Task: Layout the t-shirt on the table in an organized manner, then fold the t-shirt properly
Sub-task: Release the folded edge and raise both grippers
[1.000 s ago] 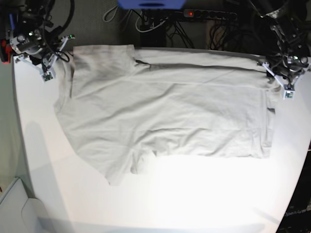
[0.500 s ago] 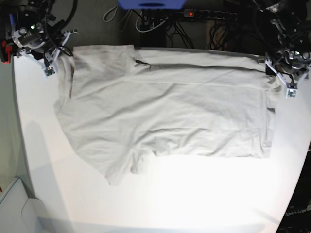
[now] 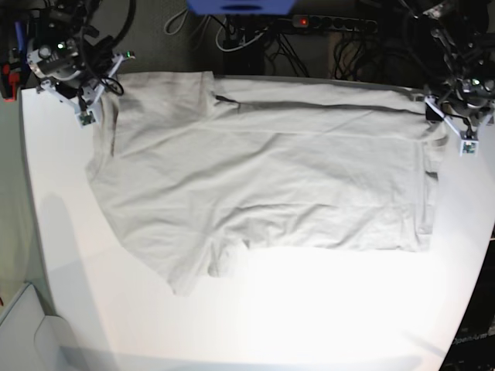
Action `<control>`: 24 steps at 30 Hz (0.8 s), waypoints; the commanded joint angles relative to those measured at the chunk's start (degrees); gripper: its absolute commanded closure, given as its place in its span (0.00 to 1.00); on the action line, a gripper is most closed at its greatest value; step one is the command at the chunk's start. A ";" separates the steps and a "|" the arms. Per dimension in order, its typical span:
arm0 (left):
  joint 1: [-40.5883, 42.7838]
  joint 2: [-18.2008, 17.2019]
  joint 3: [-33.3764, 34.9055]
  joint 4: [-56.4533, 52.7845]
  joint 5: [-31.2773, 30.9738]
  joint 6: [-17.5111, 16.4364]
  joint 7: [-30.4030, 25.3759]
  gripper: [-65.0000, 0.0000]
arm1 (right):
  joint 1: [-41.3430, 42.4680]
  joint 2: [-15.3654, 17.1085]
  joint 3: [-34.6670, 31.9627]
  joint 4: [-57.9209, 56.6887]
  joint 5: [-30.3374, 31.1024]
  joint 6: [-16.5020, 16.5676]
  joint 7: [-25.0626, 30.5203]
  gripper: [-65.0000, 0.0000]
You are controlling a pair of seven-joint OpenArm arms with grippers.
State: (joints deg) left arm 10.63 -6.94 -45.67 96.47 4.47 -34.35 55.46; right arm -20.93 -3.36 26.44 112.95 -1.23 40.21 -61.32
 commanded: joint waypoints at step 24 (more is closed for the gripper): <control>-0.57 -0.84 -0.35 0.37 -0.03 0.19 -1.26 0.35 | 3.04 -4.25 -2.74 2.18 0.84 -0.21 0.88 0.59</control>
State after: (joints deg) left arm 10.57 -6.96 -45.78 95.98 4.47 -34.33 55.05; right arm -18.26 -7.75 23.66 114.37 -1.04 40.23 -61.39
